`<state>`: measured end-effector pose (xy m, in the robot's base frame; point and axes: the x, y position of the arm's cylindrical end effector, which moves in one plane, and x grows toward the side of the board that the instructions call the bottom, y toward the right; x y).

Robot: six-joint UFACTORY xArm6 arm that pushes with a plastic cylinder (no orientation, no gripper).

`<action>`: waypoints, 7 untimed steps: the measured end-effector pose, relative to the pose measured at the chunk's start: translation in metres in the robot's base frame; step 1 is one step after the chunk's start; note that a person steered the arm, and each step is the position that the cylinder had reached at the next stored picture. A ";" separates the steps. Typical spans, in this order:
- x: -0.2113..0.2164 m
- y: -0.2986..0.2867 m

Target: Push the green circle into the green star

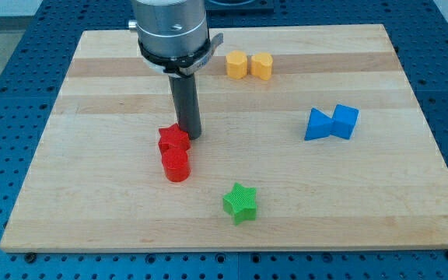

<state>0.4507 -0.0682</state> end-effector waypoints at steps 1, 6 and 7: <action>-0.030 -0.022; -0.086 0.036; -0.100 0.037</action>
<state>0.3512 -0.0313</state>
